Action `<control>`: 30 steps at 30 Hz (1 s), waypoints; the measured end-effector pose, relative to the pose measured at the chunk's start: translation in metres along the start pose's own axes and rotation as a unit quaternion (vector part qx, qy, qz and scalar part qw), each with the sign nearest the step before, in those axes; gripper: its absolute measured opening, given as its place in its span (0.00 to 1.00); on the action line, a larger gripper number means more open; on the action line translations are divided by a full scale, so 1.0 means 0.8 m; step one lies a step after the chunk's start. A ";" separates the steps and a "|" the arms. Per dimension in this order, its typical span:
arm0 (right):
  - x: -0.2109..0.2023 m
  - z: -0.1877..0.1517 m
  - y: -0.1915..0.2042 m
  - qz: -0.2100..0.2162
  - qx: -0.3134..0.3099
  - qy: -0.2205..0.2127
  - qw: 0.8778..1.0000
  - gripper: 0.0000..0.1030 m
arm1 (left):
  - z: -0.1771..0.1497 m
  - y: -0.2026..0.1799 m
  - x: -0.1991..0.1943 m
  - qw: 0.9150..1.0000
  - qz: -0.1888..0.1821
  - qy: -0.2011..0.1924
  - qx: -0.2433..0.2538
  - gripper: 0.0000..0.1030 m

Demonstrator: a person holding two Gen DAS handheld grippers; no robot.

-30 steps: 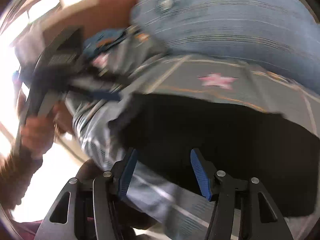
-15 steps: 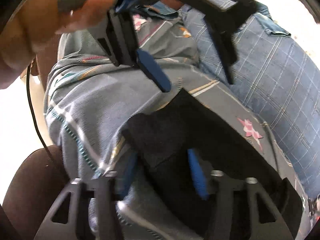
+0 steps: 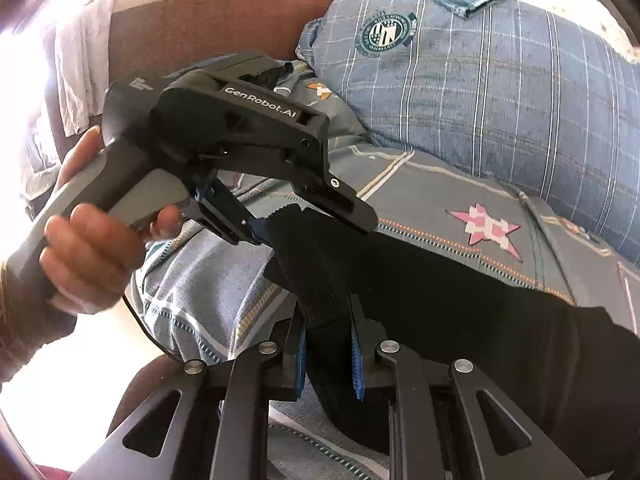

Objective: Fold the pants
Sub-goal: 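Grasp one pants edge with the right gripper while the left gripper grasps another edge, then lift and fold the held black pants over with both grippers toward each other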

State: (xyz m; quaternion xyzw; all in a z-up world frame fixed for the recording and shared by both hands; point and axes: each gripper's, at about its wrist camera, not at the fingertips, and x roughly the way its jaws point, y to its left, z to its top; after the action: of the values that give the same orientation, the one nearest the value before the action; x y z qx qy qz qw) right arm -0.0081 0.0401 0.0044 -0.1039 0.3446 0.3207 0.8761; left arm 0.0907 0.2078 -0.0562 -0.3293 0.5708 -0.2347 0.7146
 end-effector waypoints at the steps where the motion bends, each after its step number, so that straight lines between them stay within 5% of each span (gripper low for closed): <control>1: 0.001 -0.002 0.000 0.002 0.003 0.001 1.000 0.16 | -0.002 -0.001 0.000 1.000 -0.004 -0.003 -0.002 0.27; 2: 0.000 -0.002 -0.001 0.004 0.007 0.000 1.000 0.16 | -0.003 -0.004 -0.003 1.000 0.000 -0.007 -0.003 0.12; 10: -0.042 0.006 -0.033 0.045 0.074 -0.035 0.996 0.16 | -0.016 -0.064 -0.031 0.998 -0.014 -0.050 0.024 0.11; 16: -0.100 -0.009 -0.104 0.081 0.176 -0.074 0.978 0.16 | -0.018 -0.162 0.000 0.995 -0.012 -0.045 0.086 0.12; 21: -0.133 -0.055 -0.181 0.077 0.275 -0.087 0.954 0.16 | -0.024 -0.245 0.089 0.988 0.026 -0.001 0.151 0.12; 26: -0.119 -0.132 -0.256 0.068 0.395 -0.044 0.915 0.18 | -0.033 -0.268 0.214 0.974 0.124 0.080 0.171 0.14; 30: -0.120 -0.166 -0.283 0.096 0.443 -0.049 0.890 0.21 | -0.041 -0.284 0.226 0.968 0.140 0.087 0.189 0.16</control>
State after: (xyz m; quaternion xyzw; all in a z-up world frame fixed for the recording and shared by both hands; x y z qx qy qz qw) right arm 0.0101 -0.2354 -0.0382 0.3444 0.4159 0.2221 0.8118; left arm 0.1112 -0.0803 -0.0121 -0.0837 0.6162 -0.2640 0.7373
